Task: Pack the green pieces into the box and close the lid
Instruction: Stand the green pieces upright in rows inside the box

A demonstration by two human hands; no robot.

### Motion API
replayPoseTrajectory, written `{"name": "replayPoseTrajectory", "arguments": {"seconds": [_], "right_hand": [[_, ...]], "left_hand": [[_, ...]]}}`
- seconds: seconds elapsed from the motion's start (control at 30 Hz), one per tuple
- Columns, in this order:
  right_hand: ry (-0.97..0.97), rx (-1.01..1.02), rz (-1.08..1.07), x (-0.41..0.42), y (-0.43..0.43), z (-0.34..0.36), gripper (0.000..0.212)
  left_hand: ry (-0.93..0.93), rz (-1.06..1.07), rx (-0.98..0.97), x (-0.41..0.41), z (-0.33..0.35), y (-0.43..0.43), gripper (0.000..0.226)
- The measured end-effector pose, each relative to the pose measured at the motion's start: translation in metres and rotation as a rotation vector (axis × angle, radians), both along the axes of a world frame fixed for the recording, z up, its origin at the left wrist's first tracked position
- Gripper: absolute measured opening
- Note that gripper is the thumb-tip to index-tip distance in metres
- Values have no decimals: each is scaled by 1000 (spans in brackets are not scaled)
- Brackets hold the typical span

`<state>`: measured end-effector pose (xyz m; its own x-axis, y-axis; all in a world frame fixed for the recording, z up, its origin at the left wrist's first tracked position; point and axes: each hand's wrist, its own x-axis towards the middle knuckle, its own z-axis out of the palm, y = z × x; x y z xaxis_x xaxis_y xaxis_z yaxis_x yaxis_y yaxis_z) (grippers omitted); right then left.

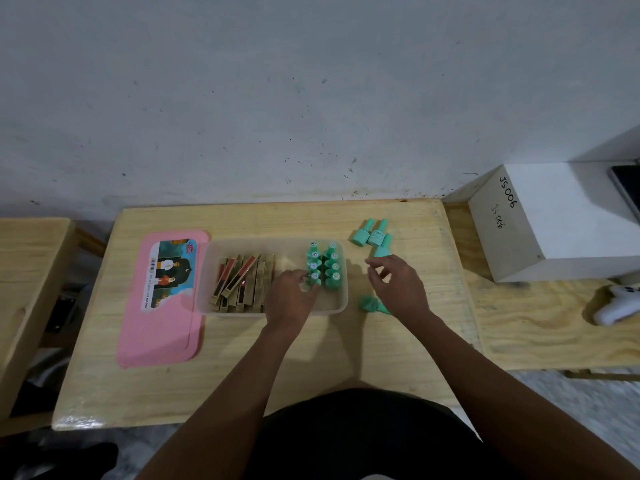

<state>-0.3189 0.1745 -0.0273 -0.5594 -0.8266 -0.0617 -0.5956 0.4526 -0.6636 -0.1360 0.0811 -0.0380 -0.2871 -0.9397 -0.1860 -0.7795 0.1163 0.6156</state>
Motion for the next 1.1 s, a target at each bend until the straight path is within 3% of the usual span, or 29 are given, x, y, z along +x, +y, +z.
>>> {"name": "replayPoseTrajectory", "arguments": {"seconds": [0.23,0.33,0.5,0.67,0.83,1.1], "right_hand": [[-108,129,-189,-46,18,-12,22],[-196,170,-217,-63,14,-19,21],[-270,278,-212,-80,-8,-24,23],[-268,320,-181,-88,-36,-27,29],[-269,401,-217,-90,-52,-33,38],[-217,572,-212,-91,-68,-39,52]], "left_hand": [[110,-109,-310,-1,26,-8,22],[160,-221,-359,-21,39,-15,13],[79,-448,-234,-76,45,-34,16],[-44,-532,-103,-137,31,-56,22],[-202,-503,29,-185,10,-72,26],[-471,-439,-15,-219,-15,-78,37]]}}
